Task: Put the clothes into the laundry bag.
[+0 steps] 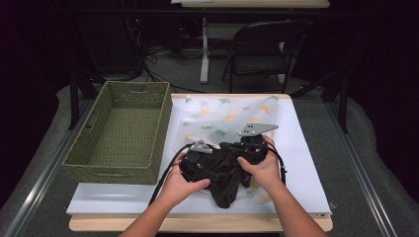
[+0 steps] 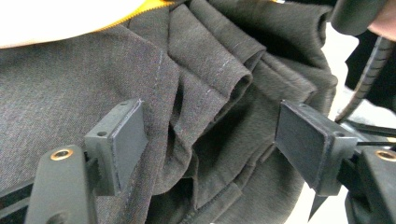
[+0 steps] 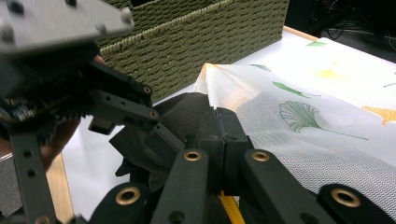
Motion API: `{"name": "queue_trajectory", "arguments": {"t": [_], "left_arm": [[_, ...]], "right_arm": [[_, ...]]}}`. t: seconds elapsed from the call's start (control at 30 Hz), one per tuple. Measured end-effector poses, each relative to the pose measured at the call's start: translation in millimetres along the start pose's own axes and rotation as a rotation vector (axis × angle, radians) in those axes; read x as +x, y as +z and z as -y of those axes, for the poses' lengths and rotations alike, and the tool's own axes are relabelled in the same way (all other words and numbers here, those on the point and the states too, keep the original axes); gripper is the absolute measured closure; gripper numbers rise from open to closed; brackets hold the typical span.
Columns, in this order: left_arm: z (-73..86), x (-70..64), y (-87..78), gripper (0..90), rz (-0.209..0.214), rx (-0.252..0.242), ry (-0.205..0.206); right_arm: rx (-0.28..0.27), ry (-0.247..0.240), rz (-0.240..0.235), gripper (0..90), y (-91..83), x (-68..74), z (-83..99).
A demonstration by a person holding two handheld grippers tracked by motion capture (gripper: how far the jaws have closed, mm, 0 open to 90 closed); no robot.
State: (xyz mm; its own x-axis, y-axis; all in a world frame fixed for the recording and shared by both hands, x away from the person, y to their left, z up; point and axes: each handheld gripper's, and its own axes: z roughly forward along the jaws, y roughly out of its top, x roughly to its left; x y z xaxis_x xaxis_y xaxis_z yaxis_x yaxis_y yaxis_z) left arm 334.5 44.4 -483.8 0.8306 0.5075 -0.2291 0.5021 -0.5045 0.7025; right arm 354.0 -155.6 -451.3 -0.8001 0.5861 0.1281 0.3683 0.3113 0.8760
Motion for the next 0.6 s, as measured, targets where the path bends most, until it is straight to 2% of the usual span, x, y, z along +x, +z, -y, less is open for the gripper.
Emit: {"name": "queue_trajectory", "arguments": {"t": [0.13,0.27,0.5,0.6], "left_arm": [[2.0,-2.3,10.1,20.2,-0.034,0.027,0.014],[2.7,0.3,17.5,21.3,-0.066,0.027,-0.008],[5.1,6.3,28.6,38.4,-0.135,0.048,0.023],[7.9,11.5,31.3,49.4,-0.140,0.046,0.009]], "right_arm": [[0.000,0.000,0.000,90.0,0.1,-0.1,0.2],[0.001,-0.001,0.000,90.0,0.8,-0.5,0.6],[0.004,-0.002,0.005,90.0,1.4,-1.1,1.0],[0.004,0.000,0.006,90.0,1.3,-1.9,1.4]]}}
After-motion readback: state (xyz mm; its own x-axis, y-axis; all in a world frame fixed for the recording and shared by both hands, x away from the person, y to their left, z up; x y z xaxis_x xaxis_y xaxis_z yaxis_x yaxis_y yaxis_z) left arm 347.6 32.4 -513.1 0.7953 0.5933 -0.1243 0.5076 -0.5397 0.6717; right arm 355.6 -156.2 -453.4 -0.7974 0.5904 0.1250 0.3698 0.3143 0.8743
